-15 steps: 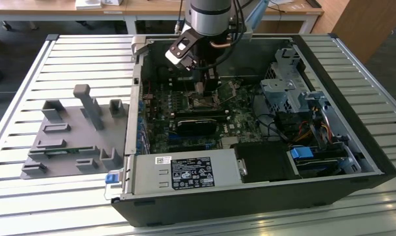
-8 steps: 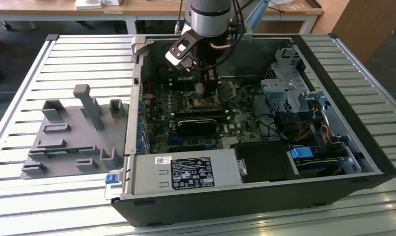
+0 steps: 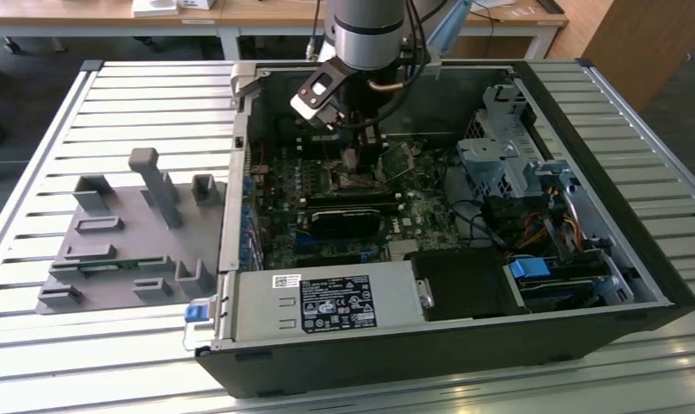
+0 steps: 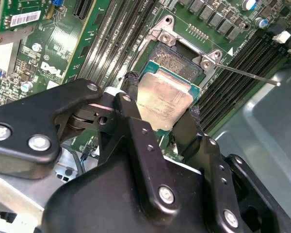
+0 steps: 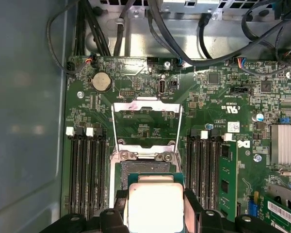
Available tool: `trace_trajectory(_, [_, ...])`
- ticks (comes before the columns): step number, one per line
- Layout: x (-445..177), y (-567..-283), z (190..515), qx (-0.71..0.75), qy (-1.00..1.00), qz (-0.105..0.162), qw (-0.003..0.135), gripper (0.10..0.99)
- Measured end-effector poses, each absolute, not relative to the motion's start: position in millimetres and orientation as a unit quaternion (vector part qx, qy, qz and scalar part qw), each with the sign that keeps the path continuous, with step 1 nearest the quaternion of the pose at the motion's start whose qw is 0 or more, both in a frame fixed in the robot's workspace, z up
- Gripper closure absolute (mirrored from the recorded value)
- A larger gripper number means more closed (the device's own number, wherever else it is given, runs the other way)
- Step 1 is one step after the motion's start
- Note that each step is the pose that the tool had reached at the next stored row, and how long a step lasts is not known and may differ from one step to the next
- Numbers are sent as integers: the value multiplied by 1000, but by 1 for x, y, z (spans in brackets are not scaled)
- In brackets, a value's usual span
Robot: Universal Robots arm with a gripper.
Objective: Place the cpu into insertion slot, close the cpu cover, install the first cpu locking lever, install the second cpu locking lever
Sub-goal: 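Place the cpu into insertion slot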
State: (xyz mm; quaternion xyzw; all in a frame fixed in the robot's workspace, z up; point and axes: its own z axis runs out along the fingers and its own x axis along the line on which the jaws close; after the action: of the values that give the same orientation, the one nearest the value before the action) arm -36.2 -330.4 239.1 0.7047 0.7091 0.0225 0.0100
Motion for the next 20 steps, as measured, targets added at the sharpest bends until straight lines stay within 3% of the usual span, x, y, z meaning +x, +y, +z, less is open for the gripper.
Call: trace_trajectory(20, [-37,-326,217,704,709,14,18,549])
